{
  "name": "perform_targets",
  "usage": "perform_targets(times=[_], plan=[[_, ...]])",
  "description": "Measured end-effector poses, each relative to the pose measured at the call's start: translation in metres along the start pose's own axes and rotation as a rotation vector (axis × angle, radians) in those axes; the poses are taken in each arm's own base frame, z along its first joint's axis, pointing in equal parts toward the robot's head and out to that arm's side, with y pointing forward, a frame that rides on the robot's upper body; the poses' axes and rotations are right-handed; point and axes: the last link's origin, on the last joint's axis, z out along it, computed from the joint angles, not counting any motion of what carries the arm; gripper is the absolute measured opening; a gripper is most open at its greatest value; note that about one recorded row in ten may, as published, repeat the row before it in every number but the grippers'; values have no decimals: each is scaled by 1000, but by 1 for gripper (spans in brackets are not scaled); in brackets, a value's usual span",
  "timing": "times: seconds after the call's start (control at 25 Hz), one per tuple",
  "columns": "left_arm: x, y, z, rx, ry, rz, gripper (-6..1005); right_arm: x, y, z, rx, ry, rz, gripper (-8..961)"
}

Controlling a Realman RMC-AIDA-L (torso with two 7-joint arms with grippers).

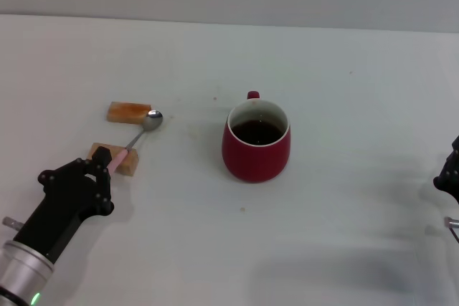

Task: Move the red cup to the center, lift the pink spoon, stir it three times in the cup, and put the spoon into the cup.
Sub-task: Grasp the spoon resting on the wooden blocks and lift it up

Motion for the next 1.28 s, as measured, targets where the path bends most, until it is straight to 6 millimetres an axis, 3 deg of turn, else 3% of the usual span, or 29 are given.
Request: perform_targets(times=[0.36,0.6,1.2,1.28], plan=[[0,0,-15,-19,18,20,0,3,1,0,-5,18,0,0],[-7,-4,-11,-84,-30,77,172,2,3,2,-13,19,-1,0],[-3,-5,-8,-82,-3,127,786,5,10,0,-54,38,3,-1],[-2,-5,-7,-84,-1,141,786,5,11,1,-60,37,2,-1]])
